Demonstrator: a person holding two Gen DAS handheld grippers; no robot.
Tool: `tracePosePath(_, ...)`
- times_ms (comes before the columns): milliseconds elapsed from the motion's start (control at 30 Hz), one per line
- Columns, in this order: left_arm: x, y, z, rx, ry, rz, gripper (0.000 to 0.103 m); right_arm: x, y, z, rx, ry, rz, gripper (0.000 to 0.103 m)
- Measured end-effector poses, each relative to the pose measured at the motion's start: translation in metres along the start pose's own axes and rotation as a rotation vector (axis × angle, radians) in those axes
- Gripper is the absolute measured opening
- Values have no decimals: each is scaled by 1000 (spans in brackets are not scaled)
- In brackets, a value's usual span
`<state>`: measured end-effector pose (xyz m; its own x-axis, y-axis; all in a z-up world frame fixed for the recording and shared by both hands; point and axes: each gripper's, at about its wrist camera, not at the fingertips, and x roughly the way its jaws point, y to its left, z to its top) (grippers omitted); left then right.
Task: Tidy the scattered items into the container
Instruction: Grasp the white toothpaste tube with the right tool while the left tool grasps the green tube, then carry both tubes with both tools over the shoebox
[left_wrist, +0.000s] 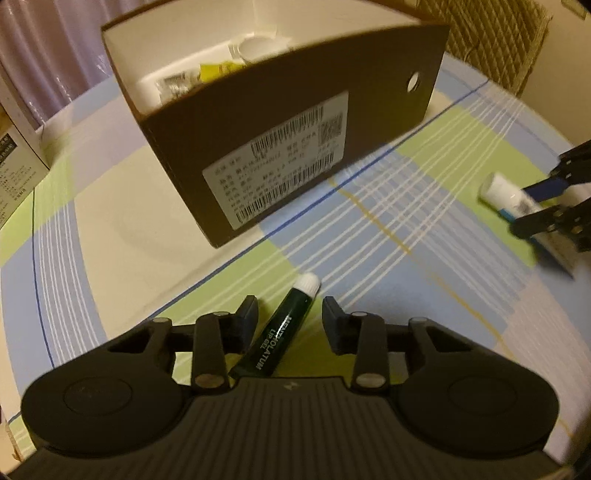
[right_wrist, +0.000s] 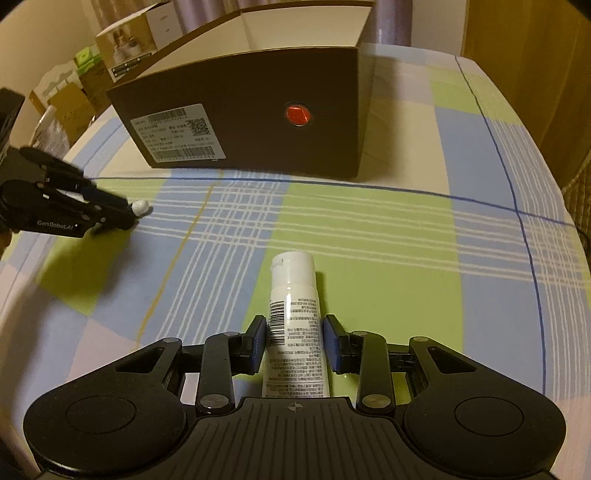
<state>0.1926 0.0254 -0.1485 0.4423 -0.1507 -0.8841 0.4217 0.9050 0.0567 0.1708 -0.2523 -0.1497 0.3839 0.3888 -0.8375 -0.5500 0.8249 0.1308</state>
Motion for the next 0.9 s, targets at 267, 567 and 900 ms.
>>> tracePosePath(267, -15, -14, -18, -69, 38, -76, 13, -2, 1, 1, 5, 16, 14, 68)
tracePosePath(567, -19, -29, -26, -157, 23, -76, 18, 2, 8, 3, -24, 14, -6, 66)
tracePosePath(900, -18, -41, -20, -128, 40, -48, 13, 6, 21, -4, -115, 15, -58, 35)
